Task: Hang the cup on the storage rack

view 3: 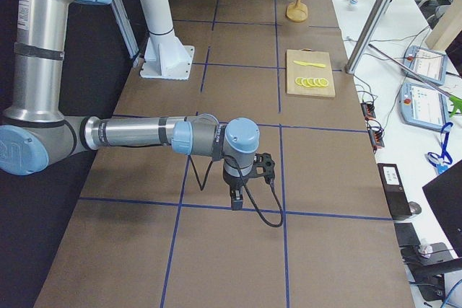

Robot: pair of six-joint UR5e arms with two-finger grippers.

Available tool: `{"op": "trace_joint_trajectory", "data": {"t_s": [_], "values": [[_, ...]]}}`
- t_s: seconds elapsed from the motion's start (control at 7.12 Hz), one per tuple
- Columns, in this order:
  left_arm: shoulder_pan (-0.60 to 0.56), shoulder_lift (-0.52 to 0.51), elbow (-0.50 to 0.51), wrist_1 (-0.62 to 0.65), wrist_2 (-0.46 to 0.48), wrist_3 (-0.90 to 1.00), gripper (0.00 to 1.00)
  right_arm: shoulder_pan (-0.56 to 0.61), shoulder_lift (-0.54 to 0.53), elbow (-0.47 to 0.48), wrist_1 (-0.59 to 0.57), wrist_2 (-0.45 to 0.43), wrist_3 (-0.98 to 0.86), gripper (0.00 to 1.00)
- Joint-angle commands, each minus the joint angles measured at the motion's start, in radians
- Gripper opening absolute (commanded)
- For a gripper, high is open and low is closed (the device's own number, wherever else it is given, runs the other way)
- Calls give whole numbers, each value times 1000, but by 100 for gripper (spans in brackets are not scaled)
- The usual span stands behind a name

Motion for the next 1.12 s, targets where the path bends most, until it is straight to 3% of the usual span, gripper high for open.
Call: {"op": "trace_joint_trajectory", "data": {"t_s": [0.0,0.98], "values": [[1,12,-5,-37,-15,5,100,0,-1,0,0,2,10,100],[6,29,-7,-45,-14,8,100,0,3,-23,1,16,10,100]]}}
